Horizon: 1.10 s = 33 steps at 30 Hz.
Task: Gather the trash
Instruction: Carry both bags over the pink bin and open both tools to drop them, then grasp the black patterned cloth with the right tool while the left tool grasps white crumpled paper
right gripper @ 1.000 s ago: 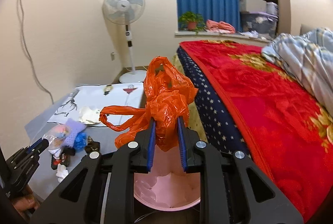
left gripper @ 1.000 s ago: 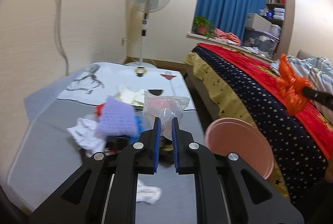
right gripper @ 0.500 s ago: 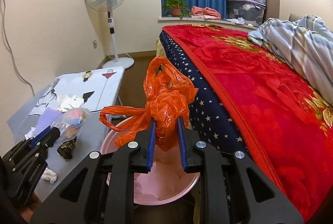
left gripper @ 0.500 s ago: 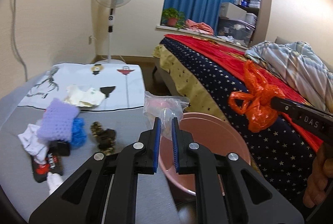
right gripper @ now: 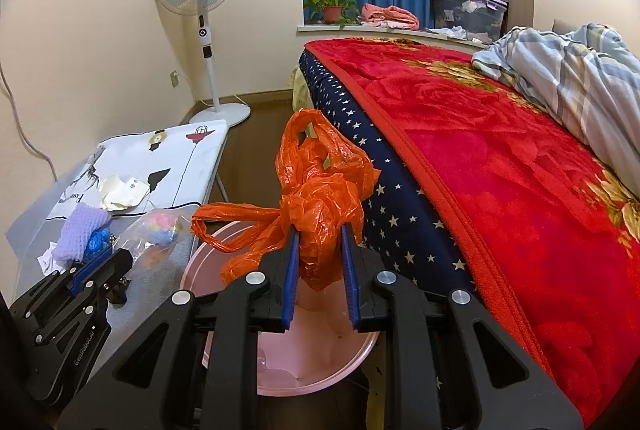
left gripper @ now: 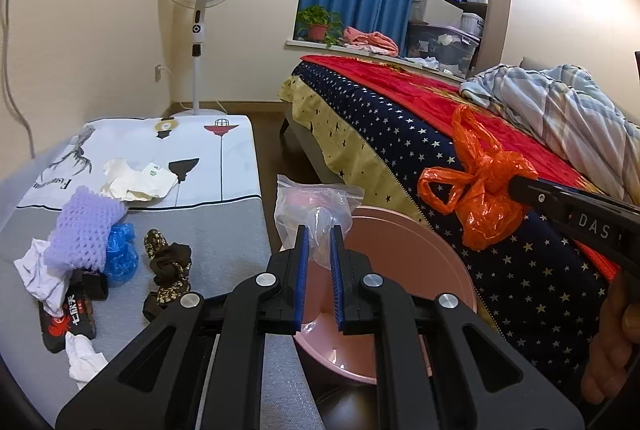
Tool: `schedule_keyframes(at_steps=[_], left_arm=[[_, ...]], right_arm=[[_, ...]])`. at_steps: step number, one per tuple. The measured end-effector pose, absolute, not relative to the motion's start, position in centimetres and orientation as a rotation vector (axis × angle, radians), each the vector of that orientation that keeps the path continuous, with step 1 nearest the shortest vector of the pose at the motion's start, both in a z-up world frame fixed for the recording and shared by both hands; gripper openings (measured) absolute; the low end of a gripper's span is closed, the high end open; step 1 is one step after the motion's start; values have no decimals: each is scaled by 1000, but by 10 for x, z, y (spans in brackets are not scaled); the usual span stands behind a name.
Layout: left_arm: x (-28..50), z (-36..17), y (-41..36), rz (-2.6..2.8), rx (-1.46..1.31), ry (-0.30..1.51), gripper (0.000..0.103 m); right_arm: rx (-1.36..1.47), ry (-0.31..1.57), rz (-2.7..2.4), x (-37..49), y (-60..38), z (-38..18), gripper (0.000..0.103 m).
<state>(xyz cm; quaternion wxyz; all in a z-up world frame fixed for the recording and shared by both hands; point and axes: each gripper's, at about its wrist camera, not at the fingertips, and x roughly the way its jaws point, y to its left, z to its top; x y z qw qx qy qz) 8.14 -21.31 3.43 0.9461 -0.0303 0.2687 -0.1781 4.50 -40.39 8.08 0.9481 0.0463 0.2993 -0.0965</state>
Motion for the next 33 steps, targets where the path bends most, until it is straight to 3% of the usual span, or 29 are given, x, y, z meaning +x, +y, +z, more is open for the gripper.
schedule_keyframes(at_steps=[5, 7, 8, 9, 10, 11, 15, 25, 33], left_arm=[[83, 34, -215, -373, -66, 549, 11], [84, 34, -218, -406, -75, 551, 12], [85, 33, -219, -422, -80, 555, 20], [85, 33, -220, -428, -83, 556, 29], [84, 33, -219, -420, -89, 549, 45], [83, 33, -219, -415, -95, 545, 46], [81, 36, -216, -413, -106, 540, 44], [73, 43, -175, -347, -109, 521, 26], [65, 37, -108, -221, -102, 516, 23]], right_arm=[[96, 609, -198, 45, -403, 81, 21], [90, 607, -208, 45, -404, 81, 25], [86, 607, -219, 46, -405, 81, 27], [85, 608, -231, 46, -405, 81, 37], [91, 605, -237, 46, -407, 81, 41], [96, 603, -241, 45, -408, 81, 44], [107, 596, -257, 44, -413, 81, 44], [119, 568, -204, 42, -397, 84, 44], [151, 540, -67, 51, -338, 79, 44]])
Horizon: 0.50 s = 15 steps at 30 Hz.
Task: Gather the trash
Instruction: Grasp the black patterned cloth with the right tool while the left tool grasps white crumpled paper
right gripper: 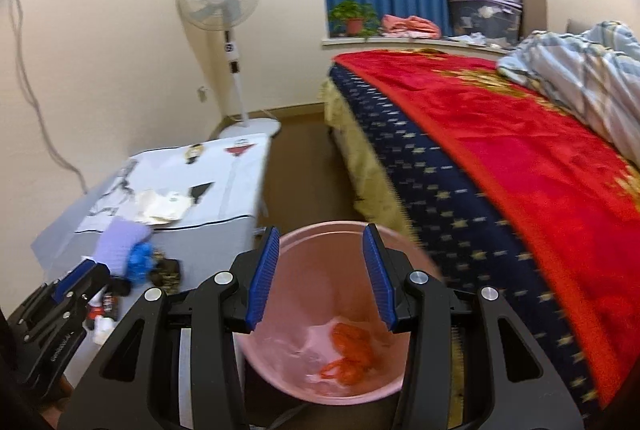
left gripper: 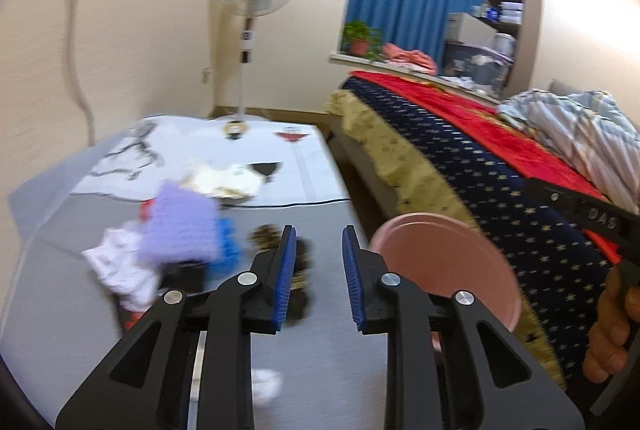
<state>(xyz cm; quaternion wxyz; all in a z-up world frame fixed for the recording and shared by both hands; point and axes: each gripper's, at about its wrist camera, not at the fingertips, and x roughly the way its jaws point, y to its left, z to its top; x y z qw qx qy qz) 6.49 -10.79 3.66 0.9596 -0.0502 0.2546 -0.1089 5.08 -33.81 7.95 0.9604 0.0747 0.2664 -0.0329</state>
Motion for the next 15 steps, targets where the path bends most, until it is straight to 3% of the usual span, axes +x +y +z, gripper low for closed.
schedule_keyframes(at_steps=[15], left_arm=[[86, 4, 1, 119, -186, 551, 22]], right_arm=[[121, 642, 185, 98, -214, 20, 45]])
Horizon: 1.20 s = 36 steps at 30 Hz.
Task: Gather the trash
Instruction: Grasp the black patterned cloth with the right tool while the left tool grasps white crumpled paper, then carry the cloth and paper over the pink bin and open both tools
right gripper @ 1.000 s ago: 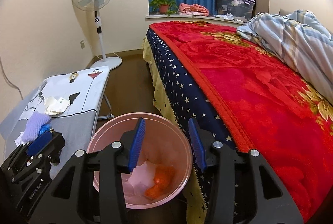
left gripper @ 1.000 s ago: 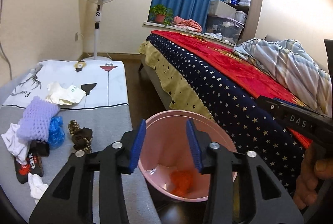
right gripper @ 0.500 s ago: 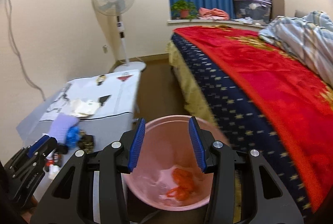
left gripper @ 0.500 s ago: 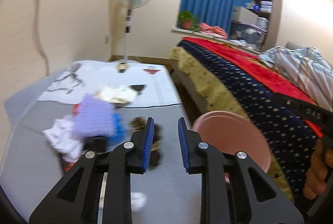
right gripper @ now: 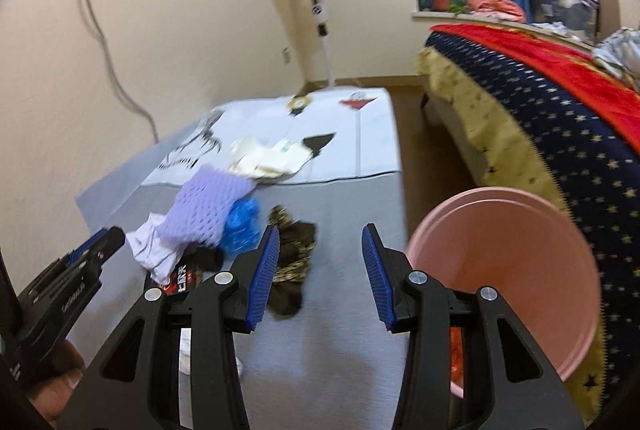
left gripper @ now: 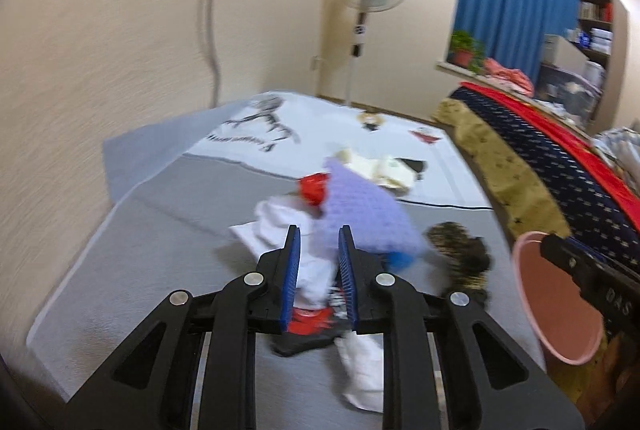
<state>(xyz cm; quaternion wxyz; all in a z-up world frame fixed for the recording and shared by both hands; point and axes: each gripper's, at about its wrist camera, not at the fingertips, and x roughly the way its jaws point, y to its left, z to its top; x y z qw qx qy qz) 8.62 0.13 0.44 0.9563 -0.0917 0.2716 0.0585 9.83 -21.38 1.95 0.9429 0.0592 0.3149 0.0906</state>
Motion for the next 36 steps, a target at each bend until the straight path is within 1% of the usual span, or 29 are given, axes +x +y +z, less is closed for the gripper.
schedule_keyframes(at_steps=[1, 2, 3, 5, 13, 14, 15, 16, 17, 19, 20, 21, 26, 36], left_arm=[[90, 1, 6, 139, -194, 560, 30], [93, -3, 11, 155, -205, 569, 42], [98, -7, 17, 168, -221, 580, 45], [102, -14, 23, 181, -238, 596, 46], [117, -33, 40, 165, -302, 654, 46], [118, -33, 40, 159, -302, 653, 46], [119, -34, 39, 151, -301, 655, 45], [120, -35, 38, 138, -300, 662, 38], [121, -36, 38, 130, -302, 668, 29], [122, -37, 38, 119, -309, 675, 26], [122, -37, 38, 118, -308, 676, 21], [122, -37, 38, 117, -305, 679, 20], [119, -29, 35, 115, -279, 658, 18], [101, -6, 31, 136, -205, 605, 17]], right_arm=[[122, 659, 192, 103, -211, 15, 45], [124, 672, 193, 107, -209, 12, 45], [130, 690, 190, 112, -208, 7, 50], [152, 723, 192, 119, -208, -2, 51], [144, 813, 204, 146, -192, -28, 51], [139, 817, 206, 148, -191, -29, 50], [134, 819, 206, 148, -190, -30, 45], [129, 824, 208, 150, -188, -32, 41], [125, 828, 210, 150, -187, -33, 31], [115, 830, 214, 152, -184, -34, 27], [106, 824, 211, 151, -183, -33, 24], [99, 818, 207, 150, -182, -32, 23], [88, 793, 194, 146, -184, -25, 21], [61, 698, 190, 121, -186, 5, 21]])
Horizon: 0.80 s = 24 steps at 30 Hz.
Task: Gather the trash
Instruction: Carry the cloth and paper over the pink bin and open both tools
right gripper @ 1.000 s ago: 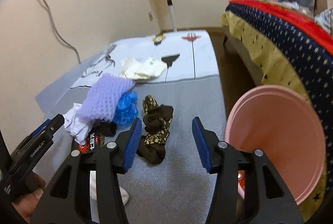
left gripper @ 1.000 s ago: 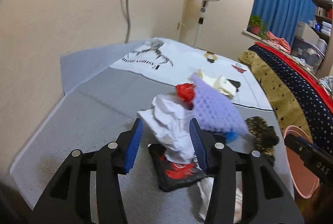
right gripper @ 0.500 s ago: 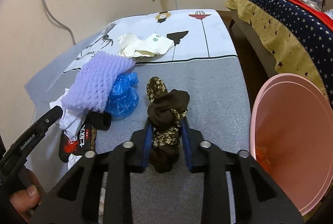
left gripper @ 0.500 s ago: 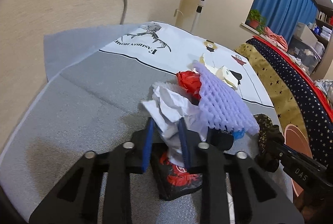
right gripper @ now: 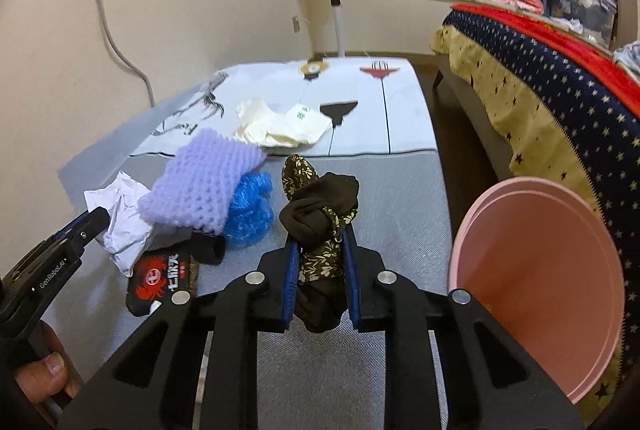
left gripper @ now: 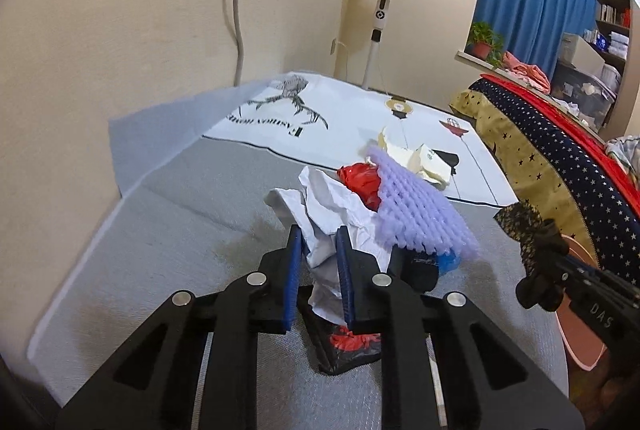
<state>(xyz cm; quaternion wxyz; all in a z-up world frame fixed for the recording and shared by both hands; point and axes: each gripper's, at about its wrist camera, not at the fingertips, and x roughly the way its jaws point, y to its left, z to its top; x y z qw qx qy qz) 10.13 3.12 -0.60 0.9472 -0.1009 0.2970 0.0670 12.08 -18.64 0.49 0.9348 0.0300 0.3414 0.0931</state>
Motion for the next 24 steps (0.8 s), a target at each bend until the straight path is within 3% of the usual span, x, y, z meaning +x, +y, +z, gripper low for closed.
schedule_keyframes(at_steps=[24], left_arm=[[42, 45, 6, 120, -92, 488, 17]], right_arm=[[37, 538, 129, 44, -216, 64, 21]])
